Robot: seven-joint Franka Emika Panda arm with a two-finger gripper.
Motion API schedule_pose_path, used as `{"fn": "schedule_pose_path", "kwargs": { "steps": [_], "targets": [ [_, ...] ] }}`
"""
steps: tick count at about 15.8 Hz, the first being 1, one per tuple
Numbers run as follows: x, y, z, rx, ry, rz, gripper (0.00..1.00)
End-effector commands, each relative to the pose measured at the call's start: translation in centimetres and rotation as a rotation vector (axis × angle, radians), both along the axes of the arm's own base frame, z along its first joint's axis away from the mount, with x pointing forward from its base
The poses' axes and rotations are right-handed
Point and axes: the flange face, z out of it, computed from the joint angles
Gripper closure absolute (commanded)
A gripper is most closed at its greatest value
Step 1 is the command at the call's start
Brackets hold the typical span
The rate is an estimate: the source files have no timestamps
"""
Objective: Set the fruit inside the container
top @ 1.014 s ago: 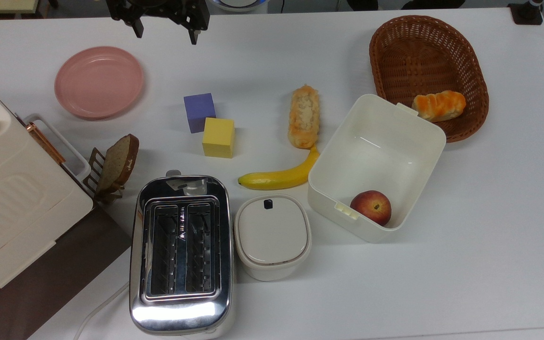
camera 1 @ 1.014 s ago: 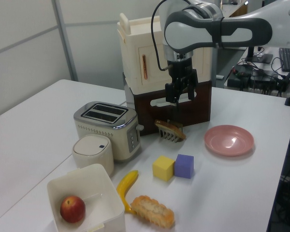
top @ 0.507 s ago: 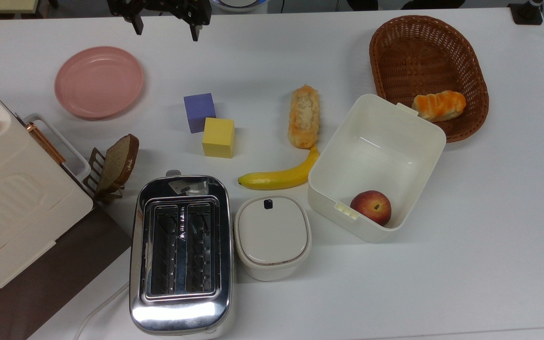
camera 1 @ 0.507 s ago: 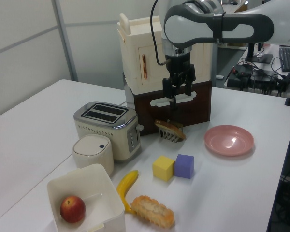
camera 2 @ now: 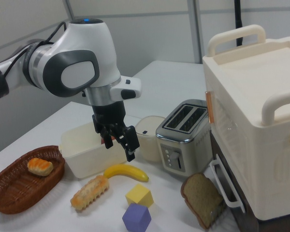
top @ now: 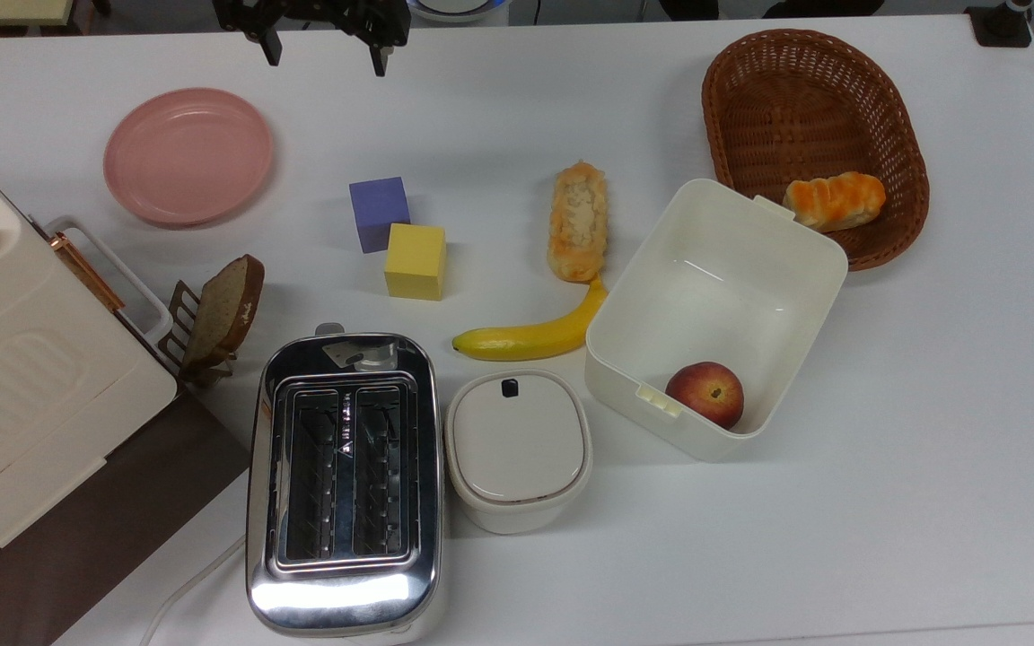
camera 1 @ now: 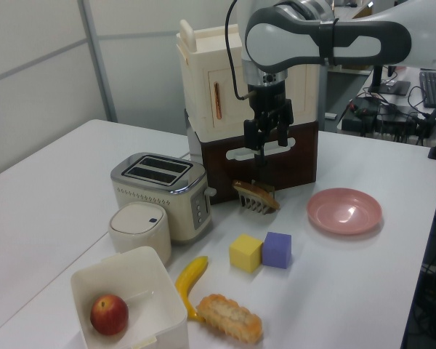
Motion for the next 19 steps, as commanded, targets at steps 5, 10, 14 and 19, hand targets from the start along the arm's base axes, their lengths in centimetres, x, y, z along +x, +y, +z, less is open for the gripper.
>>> {"fn": "schedule_pose_path", "kwargs": {
  "steps": [5,10,14,19],
  "targets": [
    [-0.07,0.72,-0.15,0.018,0.018,0.001,0.0],
    [-0.09,0.64,-0.09,0.018,0.018,0.0,0.0],
    [-0.07,0.72,-0.21,0.018,0.018,0.001,0.0],
    [0.12,1.33,-0.66,0.018,0.024,0.004,0.0]
  ]
}}
